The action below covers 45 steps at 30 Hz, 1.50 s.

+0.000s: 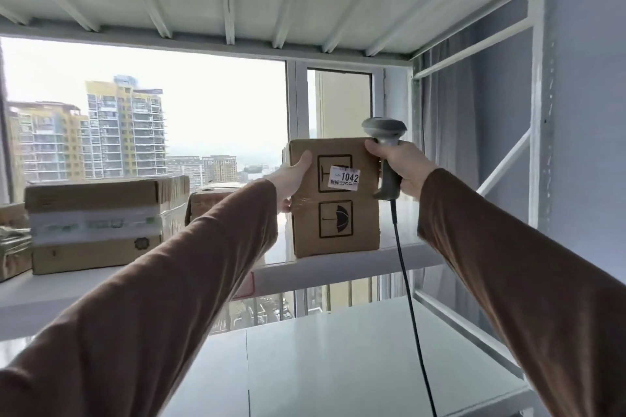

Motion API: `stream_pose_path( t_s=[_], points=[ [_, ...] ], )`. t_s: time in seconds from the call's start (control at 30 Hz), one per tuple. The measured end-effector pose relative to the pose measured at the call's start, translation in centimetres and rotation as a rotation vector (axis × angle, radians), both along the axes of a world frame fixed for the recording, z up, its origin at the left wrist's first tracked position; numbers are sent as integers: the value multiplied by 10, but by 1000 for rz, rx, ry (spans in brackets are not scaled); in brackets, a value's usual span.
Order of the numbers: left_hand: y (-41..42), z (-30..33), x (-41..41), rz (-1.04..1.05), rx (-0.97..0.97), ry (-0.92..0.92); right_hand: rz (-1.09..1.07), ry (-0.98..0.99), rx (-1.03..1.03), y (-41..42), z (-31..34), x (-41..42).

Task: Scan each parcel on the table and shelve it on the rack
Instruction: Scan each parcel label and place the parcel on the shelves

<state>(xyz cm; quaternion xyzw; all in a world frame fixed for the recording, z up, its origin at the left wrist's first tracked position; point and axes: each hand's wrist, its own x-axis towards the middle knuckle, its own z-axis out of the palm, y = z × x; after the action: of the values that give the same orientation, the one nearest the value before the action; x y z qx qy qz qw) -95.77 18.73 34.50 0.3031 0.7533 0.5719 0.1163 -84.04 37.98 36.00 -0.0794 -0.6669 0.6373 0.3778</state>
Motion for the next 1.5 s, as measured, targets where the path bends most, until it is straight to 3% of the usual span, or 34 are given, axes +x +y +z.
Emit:
stream_pose_path(
  t_s=[0.33, 0.7, 0.8, 0.93, 1.03, 1.23, 1.5],
  points=[
    [23, -8, -54, 72, -43, 134, 2, 17, -55, 22, -6, -63],
    [26, -6, -69, 99, -40, 178, -76, 74, -67, 16, -9, -66],
    [23, -6, -63, 175, 38, 304, -176, 55, -22, 15, -11, -50],
    [29, -10, -39, 240, 164, 669, -287, 26, 20, 14, -20, -10],
    [46, -21, -9, 84, 289, 742, -373, 92, 102, 15, -32, 30],
    [106, -70, 76, -337, 279, 545, -616, 14, 187, 15, -78, 144],
    [186, -159, 241, -771, 178, 248, -1007, -167, 135, 3, -152, 346]
  ],
)
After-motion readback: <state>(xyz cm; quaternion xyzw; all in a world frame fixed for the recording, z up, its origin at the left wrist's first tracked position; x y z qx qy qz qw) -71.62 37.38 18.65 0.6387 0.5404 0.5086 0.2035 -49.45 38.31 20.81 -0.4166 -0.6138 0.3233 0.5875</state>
